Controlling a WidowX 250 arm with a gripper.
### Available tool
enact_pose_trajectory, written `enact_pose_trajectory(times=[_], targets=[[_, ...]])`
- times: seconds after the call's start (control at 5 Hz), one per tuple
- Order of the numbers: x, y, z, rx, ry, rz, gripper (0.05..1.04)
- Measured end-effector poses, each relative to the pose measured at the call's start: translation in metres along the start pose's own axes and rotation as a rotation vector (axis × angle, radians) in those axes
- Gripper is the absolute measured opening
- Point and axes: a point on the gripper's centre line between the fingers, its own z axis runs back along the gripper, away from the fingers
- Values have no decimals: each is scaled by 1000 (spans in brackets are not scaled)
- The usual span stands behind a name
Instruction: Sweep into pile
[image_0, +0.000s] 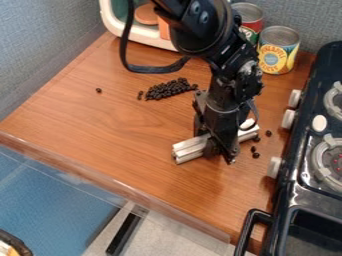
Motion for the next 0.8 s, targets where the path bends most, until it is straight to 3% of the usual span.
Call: enact_pose_trajectory(times=[0.8], targets=[[6, 30, -8, 48, -4, 119, 397]])
